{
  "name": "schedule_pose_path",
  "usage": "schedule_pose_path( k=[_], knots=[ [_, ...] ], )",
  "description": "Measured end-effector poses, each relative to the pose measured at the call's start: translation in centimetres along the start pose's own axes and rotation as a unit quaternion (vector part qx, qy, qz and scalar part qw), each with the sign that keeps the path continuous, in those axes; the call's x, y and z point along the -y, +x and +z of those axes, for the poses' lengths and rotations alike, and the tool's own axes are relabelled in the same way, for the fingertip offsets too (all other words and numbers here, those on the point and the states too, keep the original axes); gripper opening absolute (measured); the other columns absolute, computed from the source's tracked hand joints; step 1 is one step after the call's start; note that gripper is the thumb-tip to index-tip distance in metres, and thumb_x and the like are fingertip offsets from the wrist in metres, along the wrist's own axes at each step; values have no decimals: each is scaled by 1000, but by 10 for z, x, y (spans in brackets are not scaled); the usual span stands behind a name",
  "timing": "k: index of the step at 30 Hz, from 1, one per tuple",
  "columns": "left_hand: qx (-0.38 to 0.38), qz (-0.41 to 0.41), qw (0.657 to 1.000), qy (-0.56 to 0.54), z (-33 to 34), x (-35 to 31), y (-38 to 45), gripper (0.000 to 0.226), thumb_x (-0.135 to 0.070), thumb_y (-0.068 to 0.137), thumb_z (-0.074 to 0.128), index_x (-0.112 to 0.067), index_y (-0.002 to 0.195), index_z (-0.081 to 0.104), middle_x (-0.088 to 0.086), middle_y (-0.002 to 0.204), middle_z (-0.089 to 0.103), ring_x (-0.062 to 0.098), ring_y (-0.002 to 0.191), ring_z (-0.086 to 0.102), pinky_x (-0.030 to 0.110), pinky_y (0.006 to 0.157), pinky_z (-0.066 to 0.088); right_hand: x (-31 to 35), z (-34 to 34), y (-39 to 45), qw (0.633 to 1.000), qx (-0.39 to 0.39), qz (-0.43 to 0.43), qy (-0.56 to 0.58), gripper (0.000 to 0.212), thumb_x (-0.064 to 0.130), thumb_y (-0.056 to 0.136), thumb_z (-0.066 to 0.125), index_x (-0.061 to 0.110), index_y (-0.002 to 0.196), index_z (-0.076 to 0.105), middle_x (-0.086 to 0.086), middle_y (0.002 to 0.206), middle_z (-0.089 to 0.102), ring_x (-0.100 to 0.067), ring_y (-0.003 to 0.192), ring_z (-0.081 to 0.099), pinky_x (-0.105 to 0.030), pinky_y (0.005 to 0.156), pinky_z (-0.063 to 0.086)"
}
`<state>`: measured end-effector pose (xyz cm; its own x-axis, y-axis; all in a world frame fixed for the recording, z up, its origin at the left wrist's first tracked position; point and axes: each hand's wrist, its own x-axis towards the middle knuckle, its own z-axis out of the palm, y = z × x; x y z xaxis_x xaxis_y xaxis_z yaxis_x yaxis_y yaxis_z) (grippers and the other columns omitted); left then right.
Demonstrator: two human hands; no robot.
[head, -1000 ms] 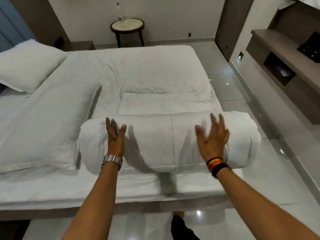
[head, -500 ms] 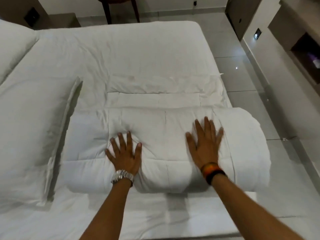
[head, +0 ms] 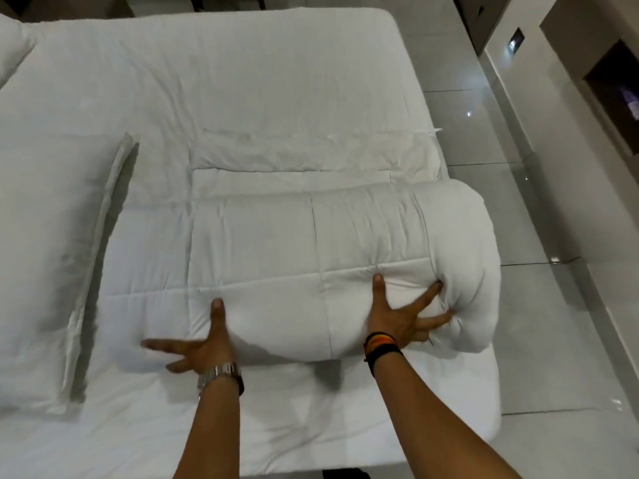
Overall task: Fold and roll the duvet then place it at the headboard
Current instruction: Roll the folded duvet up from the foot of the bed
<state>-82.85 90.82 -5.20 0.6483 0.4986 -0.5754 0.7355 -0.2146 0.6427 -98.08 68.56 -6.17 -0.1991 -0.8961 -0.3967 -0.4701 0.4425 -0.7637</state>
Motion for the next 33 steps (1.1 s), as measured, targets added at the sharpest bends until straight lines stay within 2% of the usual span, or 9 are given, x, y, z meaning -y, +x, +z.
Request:
schedule_pose_path(
  k=[5, 7, 10, 13, 18, 24, 29, 31, 33],
  knots=[
    [-9, 53, 997, -53, 34, -14, 6, 148, -56, 53, 97, -65, 149, -15, 25, 160, 26, 46, 132, 50, 65, 103, 41, 4, 23, 20, 997, -20, -71, -1, 113, 54, 65, 95, 53, 157, 29, -13, 151, 28, -36, 133, 47, -44, 105, 49],
    [9, 104, 992, -74, 35, -14, 10, 135, -44, 63, 95, -63, 152, -4, 16, 157, 39, 35, 126, 56, 52, 104, 44, 6, 21, 26, 997, 1, -81, 5, 104, 45, 71, 94, 53, 156, 33, -12, 144, 36, -36, 121, 57, -39, 98, 47],
    [44, 138, 985, -96, 18, -8, 8, 114, -35, 73, 89, -65, 148, 9, 5, 139, 54, 25, 108, 58, 40, 98, 46, -4, 1, 26, 992, 43, -112, 28, 91, 30, 80, 91, 45, 155, 43, -13, 149, 46, -34, 134, 53, -32, 104, 39],
    [61, 186, 973, -126, -17, 8, -9, 103, -21, 79, 85, -58, 150, 20, -8, 125, 50, 22, 106, 58, 30, 96, 40, -13, -36, 12, 986, 71, -139, 54, 81, 20, 82, 90, 33, 153, 52, -12, 149, 55, -30, 140, 49, -28, 108, 37],
    [77, 211, 966, -124, -93, 20, -56, 97, -11, 83, 79, -40, 156, 24, -9, 122, 44, 17, 102, 50, 27, 94, 36, -10, -116, -33, 980, 61, -177, 62, 74, 12, 80, 91, 19, 147, 60, -12, 143, 64, -31, 137, 55, -30, 110, 42],
    [103, 211, 969, -74, -222, 52, -91, 97, -11, 81, 73, -48, 154, 20, 2, 108, 48, 28, 83, 53, 35, 82, 41, -41, -225, -104, 980, 65, -187, 37, 70, 15, 80, 90, 13, 144, 63, -12, 140, 67, -34, 132, 59, -43, 114, 46],
    [171, 298, 934, -95, -261, 42, -94, 95, -9, 85, 74, -32, 161, 21, 2, 143, 49, 28, 120, 56, 28, 97, 40, -15, -254, -134, 973, 82, -207, 57, 69, 13, 84, 86, 9, 147, 58, -16, 145, 61, -35, 136, 56, -41, 117, 43],
    [259, 332, 903, -90, -259, 37, -89, 88, -17, 92, 72, -36, 162, 21, 15, 155, 45, 35, 135, 52, 38, 111, 42, 9, -251, -133, 963, 129, -228, 69, 82, 23, 89, 83, 13, 159, 41, -16, 157, 47, -33, 142, 50, -38, 121, 39],
    [321, 396, 860, 35, -247, 38, -83, 75, -39, 99, 63, -49, 159, 20, 8, 164, 37, 29, 147, 40, 50, 120, 31, 19, -243, -130, 943, 167, -287, -9, 92, 45, 93, 77, 22, 167, 26, -14, 166, 32, -33, 151, 37, -48, 126, 30]
  ],
)
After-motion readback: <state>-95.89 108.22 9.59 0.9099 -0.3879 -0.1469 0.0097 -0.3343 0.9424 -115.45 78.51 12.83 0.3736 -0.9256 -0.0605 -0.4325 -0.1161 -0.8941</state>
